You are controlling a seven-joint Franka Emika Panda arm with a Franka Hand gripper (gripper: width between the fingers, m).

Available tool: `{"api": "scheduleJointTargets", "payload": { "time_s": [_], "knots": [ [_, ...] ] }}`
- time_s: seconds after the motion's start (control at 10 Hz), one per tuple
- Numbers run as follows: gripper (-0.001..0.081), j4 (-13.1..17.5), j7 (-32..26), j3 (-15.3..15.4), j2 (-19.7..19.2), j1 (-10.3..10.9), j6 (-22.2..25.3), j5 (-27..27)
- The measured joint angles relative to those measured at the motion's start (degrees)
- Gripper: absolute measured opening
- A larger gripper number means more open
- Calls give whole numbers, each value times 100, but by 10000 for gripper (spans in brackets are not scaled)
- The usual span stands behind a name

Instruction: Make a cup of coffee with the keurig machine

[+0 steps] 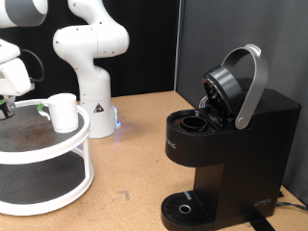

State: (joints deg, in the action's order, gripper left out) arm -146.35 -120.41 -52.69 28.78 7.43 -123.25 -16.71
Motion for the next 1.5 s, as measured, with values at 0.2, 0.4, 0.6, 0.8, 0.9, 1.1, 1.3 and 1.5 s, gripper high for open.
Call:
{"api": "scheduleJointTargets", "payload": {
  "time_s": [0.2,0.4,0.6,0.8,0.9,1.1,1.3,1.5],
  "knots": [
    [450,102,54,-13,9,74,341,554],
    [450,474,255,-50,13,329,983,1526],
    [450,666,822,17,-9,471,1048,2052],
    [450,709,751,-24,-19,498,1412,2152],
    [450,863,826,-103,-47,572,1966,2404],
    [450,1283,1263,-213,-218,804,3015,2998],
    [450,1533,1753,-211,-447,1052,3059,3690],
    [450,1719,1978,-211,-776,1237,2945,3962]
  ]
}}
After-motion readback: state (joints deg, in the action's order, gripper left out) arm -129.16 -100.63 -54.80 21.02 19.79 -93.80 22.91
